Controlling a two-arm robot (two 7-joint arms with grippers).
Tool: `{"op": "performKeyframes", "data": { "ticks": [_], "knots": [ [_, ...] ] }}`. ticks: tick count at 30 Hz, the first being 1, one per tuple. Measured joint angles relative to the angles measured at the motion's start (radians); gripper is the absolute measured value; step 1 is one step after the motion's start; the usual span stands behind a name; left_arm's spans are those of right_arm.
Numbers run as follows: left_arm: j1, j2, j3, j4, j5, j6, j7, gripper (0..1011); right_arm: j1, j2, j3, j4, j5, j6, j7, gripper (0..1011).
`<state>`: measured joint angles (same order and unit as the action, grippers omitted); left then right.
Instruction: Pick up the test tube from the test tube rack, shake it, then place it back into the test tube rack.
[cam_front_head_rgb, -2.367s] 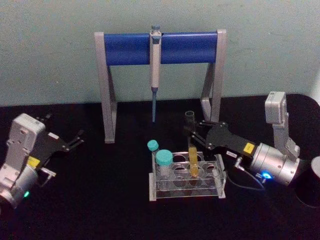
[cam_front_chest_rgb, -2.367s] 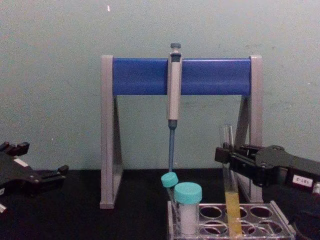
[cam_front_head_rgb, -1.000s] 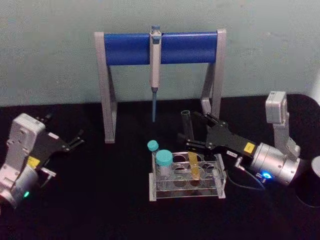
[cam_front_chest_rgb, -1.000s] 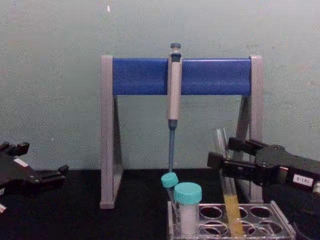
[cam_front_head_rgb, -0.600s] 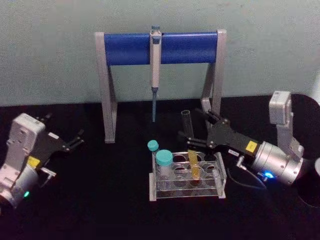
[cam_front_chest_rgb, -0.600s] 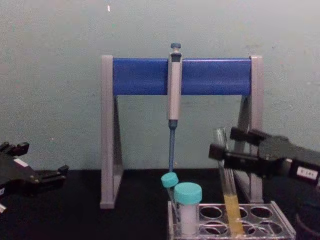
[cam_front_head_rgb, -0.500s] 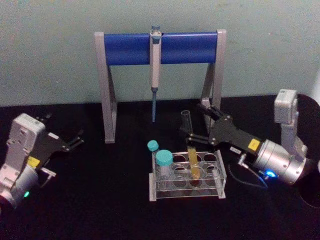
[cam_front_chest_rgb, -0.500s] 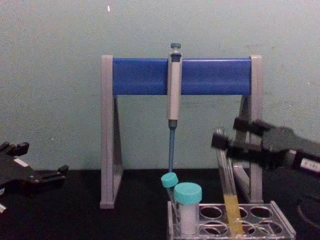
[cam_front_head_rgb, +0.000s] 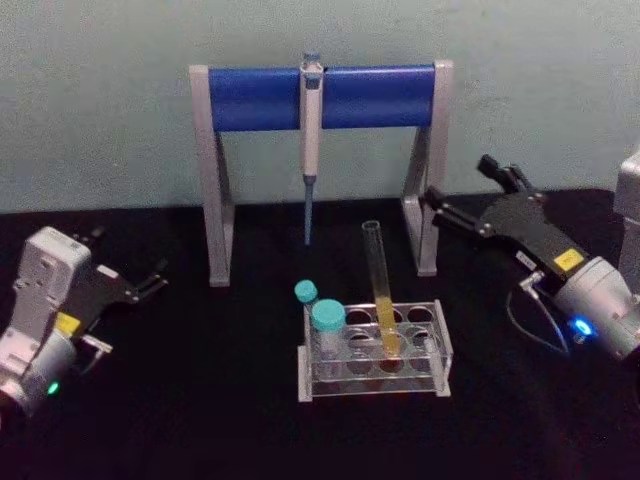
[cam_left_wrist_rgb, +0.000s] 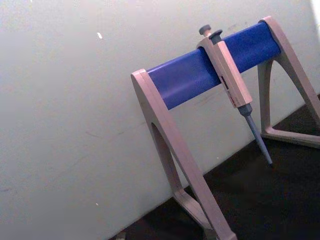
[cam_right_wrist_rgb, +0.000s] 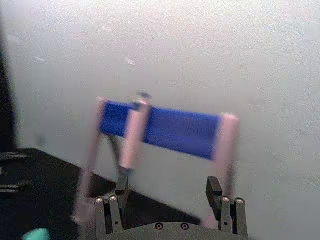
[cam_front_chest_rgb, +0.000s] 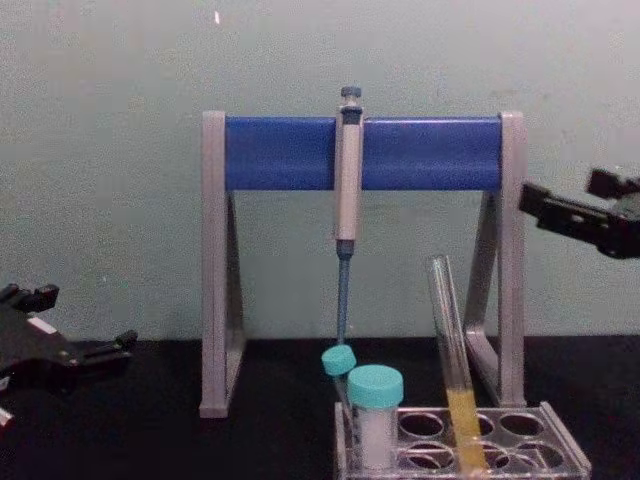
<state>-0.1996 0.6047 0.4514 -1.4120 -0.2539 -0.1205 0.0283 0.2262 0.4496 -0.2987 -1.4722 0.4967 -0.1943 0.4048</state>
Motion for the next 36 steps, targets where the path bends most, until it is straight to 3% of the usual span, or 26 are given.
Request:
{"op": "performKeyframes", "data": {
  "ticks": [1,2,6,10,16,21,36],
  "knots": [
    [0.0,0.0,0.0,0.0,0.0,0.0,0.0,1001,-0.012,-0.006,0.01,-0.013,-0.019,0.033,-0.054,1000],
    [0.0,0.0,0.0,0.0,0.0,0.0,0.0,1001,-0.012,-0.006,0.01,-0.013,-0.019,0.033,-0.054,1000],
    [0.0,0.0,0.0,0.0,0.0,0.0,0.0,1001,-0.041,-0.036,0.026,-0.032,-0.094,0.136,-0.214,1000],
    [0.0,0.0,0.0,0.0,0.0,0.0,0.0,1001,-0.056,-0.055,0.027,-0.028,-0.126,0.195,-0.274,1000],
    [0.0,0.0,0.0,0.0,0.0,0.0,0.0,1001,-0.064,-0.084,0.03,0.008,-0.13,0.281,-0.296,1000],
    [0.0,0.0,0.0,0.0,0.0,0.0,0.0,1001,-0.061,-0.101,0.039,0.037,-0.116,0.315,-0.282,1000],
    [0.0,0.0,0.0,0.0,0.0,0.0,0.0,1001,-0.058,-0.104,0.041,0.044,-0.112,0.32,-0.274,1000]
  ]
}}
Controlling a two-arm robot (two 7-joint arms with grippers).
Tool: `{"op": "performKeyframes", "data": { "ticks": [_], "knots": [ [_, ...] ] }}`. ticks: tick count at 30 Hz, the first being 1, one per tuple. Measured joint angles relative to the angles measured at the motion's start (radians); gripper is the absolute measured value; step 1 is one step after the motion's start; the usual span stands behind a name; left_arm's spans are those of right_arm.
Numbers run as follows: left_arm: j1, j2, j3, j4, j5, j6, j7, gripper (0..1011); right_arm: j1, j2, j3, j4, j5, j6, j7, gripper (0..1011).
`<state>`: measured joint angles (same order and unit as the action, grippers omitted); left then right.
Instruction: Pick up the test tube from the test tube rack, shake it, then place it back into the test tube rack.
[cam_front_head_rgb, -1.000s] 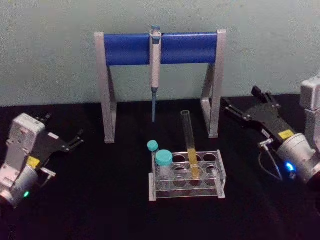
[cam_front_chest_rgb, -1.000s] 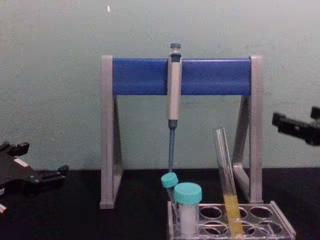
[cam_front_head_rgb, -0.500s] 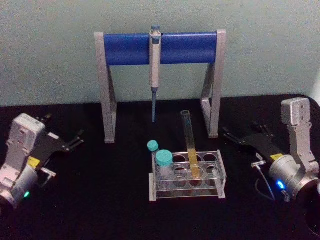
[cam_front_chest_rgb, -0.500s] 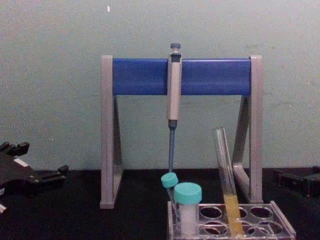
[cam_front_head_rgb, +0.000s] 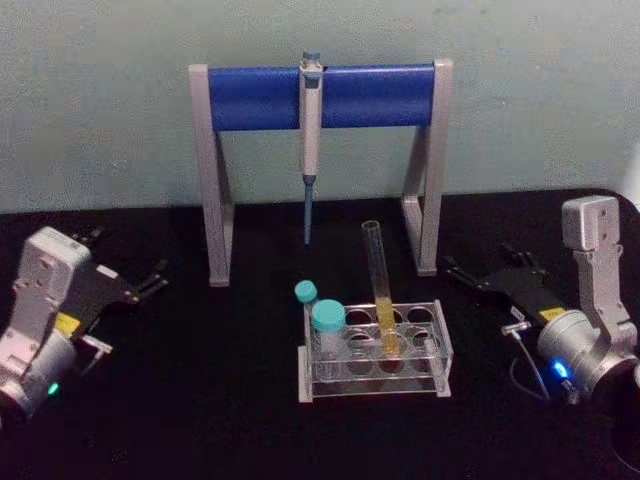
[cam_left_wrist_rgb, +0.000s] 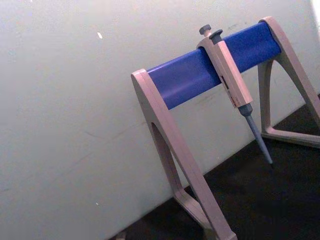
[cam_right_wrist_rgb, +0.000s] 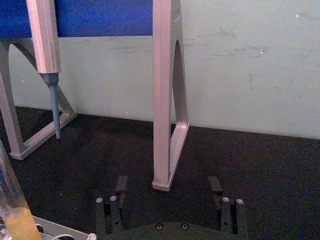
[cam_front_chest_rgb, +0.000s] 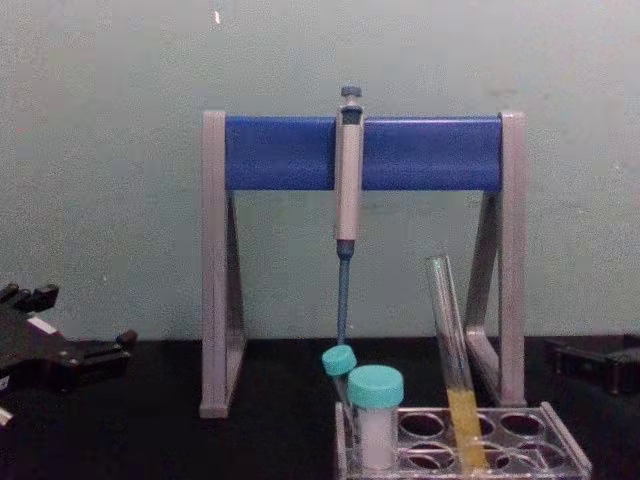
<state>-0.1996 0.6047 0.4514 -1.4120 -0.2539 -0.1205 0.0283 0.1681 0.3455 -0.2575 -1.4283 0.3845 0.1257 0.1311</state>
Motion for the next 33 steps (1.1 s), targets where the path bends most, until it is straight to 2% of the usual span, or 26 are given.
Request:
{"op": "performKeyframes", "data": {
  "ticks": [33],
  "knots": [
    [0.0,0.0,0.0,0.0,0.0,0.0,0.0,1001,0.0,0.002,-0.002,-0.003,0.0,-0.005,-0.001,1000]
  ]
}}
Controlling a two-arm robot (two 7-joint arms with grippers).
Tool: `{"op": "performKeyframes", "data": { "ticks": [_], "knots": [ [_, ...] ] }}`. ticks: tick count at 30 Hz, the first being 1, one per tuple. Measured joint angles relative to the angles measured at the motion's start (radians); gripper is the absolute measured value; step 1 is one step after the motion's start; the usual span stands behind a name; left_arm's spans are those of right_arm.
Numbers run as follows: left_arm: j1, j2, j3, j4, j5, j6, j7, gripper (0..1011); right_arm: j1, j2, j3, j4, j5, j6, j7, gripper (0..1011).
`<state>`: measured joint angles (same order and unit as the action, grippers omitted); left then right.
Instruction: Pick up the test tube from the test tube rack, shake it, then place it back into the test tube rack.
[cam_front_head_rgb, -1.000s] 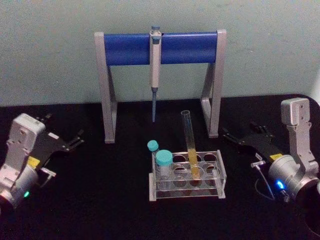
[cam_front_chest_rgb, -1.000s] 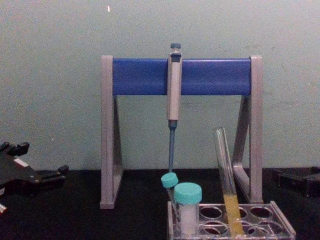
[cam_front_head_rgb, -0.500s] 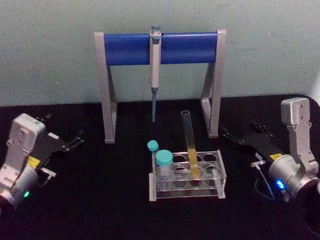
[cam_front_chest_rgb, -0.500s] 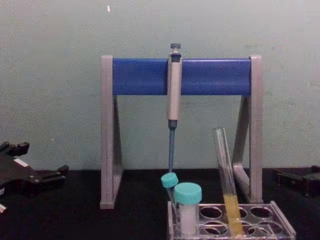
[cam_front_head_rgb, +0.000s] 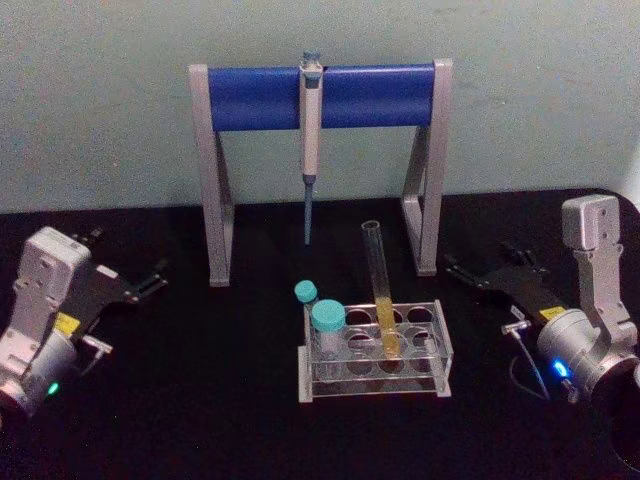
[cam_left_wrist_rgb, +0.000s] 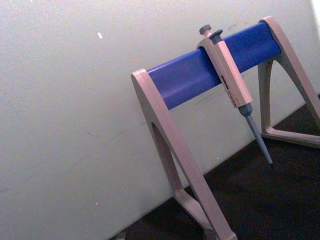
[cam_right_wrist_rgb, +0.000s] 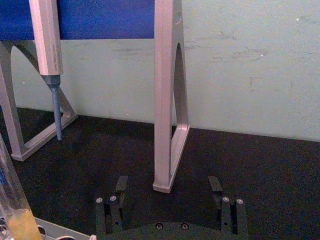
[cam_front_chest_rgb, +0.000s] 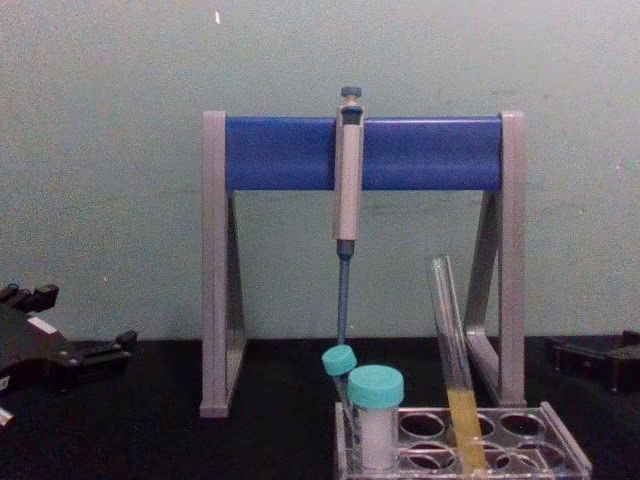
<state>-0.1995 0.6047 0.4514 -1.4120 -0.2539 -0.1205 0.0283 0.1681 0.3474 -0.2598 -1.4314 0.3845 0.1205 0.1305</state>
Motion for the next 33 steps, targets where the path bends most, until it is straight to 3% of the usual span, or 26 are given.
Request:
{"op": "performKeyframes", "data": {
  "ticks": [33],
  "knots": [
    [0.0,0.0,0.0,0.0,0.0,0.0,0.0,1001,0.0,0.0,0.0,0.0,0.0,0.0,0.0,1000]
  ]
}}
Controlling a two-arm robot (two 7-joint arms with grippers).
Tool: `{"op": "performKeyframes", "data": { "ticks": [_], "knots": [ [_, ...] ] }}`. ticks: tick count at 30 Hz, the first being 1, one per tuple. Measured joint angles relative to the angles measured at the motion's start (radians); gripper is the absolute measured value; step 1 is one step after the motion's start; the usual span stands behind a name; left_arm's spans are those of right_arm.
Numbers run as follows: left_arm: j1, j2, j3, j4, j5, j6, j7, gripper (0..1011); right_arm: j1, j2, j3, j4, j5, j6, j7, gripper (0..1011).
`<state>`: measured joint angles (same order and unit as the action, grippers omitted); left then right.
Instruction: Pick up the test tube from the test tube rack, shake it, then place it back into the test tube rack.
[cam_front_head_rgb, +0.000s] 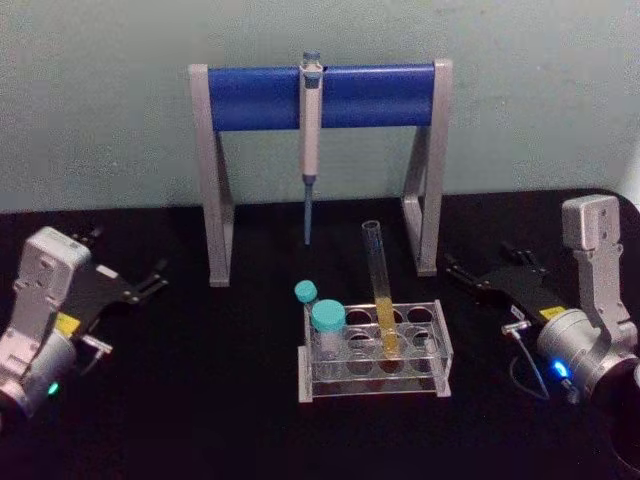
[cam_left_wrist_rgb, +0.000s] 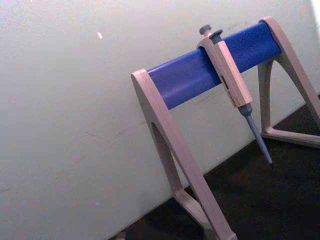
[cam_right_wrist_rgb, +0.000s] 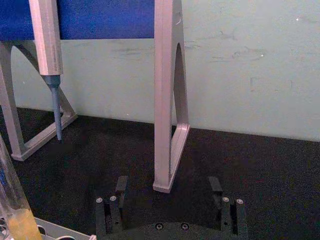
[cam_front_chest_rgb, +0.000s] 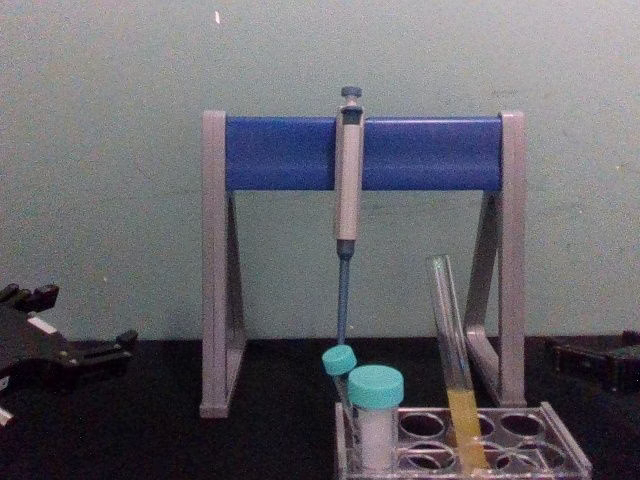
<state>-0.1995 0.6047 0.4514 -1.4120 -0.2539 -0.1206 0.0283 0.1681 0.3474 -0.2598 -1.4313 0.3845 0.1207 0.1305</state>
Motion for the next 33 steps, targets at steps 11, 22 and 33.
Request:
{"op": "performKeyframes", "data": {
  "ticks": [11,22,33],
  "knots": [
    [0.0,0.0,0.0,0.0,0.0,0.0,0.0,1001,0.0,0.0,0.0,0.0,0.0,0.0,0.0,1000],
    [0.0,0.0,0.0,0.0,0.0,0.0,0.0,1001,0.0,0.0,0.0,0.0,0.0,0.0,0.0,1000],
    [0.0,0.0,0.0,0.0,0.0,0.0,0.0,1001,0.0,0.0,0.0,0.0,0.0,0.0,0.0,1000]
  ]
}}
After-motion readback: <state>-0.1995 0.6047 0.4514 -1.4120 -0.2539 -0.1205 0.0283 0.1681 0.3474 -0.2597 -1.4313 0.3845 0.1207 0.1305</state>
